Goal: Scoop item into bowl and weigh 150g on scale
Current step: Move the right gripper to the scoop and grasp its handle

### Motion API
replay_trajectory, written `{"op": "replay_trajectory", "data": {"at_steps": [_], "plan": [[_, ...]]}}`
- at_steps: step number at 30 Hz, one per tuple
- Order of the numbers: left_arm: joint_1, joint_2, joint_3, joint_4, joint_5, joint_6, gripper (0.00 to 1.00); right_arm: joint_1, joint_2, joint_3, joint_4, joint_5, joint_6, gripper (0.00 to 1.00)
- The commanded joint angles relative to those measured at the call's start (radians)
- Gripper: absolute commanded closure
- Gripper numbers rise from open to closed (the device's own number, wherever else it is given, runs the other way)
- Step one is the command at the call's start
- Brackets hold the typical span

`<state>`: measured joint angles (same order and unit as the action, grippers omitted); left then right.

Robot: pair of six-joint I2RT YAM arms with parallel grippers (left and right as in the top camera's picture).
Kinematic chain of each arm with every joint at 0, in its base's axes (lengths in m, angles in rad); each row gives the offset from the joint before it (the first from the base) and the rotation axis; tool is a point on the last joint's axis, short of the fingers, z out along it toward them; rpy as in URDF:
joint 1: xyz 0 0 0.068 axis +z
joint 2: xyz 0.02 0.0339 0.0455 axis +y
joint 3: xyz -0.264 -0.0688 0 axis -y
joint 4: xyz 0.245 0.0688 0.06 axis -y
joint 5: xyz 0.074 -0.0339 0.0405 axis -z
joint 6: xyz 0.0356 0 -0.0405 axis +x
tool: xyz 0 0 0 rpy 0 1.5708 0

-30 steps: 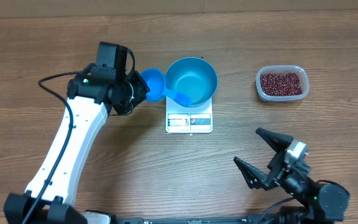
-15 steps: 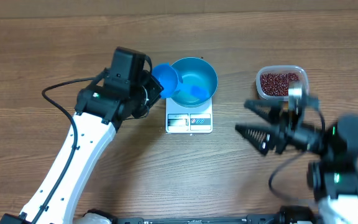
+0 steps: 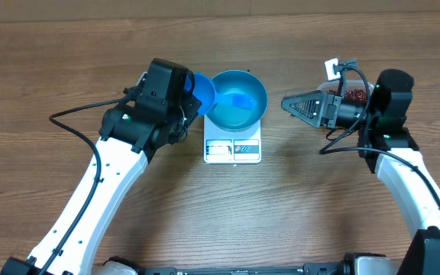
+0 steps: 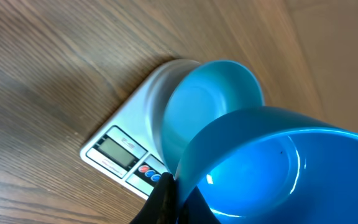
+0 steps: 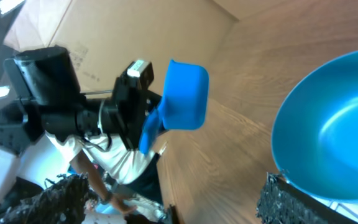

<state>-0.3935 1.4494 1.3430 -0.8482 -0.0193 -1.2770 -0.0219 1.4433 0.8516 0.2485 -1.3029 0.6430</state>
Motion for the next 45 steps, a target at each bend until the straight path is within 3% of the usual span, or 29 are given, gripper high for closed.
{"op": "replay_trajectory", "data": {"at_steps": [1,4,7,11,16,29,31,37,45], "plan": [[-0.006,0.025,0.009,-0.018,-0.077,-0.009,0.96,0.103,-0.017,0.026,0.019,0.16,0.095,0.11],[-0.006,0.028,0.009,-0.024,-0.093,-0.002,0.96,0.171,-0.017,0.027,0.011,0.282,0.121,0.13],[-0.006,0.028,0.009,-0.022,-0.136,0.03,0.96,0.227,-0.017,0.027,-0.042,0.405,0.11,0.23],[-0.006,0.028,0.009,-0.023,-0.164,0.121,0.96,0.277,-0.017,0.027,-0.061,0.473,0.109,0.31],[-0.007,0.028,0.009,-0.039,-0.135,0.144,0.96,0.337,-0.017,0.027,-0.067,0.542,0.108,0.35],[-0.007,0.028,0.009,-0.101,-0.005,0.143,0.96,0.467,-0.017,0.027,-0.067,0.663,0.089,0.49],[-0.007,0.028,0.009,-0.102,0.019,0.142,0.96,0.467,-0.017,0.027,-0.079,0.666,0.09,0.59],[-0.007,0.028,0.009,-0.135,0.032,0.14,0.96,0.467,-0.017,0.027,-0.071,0.664,0.09,0.71],[-0.007,0.028,0.009,-0.139,0.039,0.14,0.96,0.488,-0.017,0.027,-0.071,0.652,0.09,0.73]]}}
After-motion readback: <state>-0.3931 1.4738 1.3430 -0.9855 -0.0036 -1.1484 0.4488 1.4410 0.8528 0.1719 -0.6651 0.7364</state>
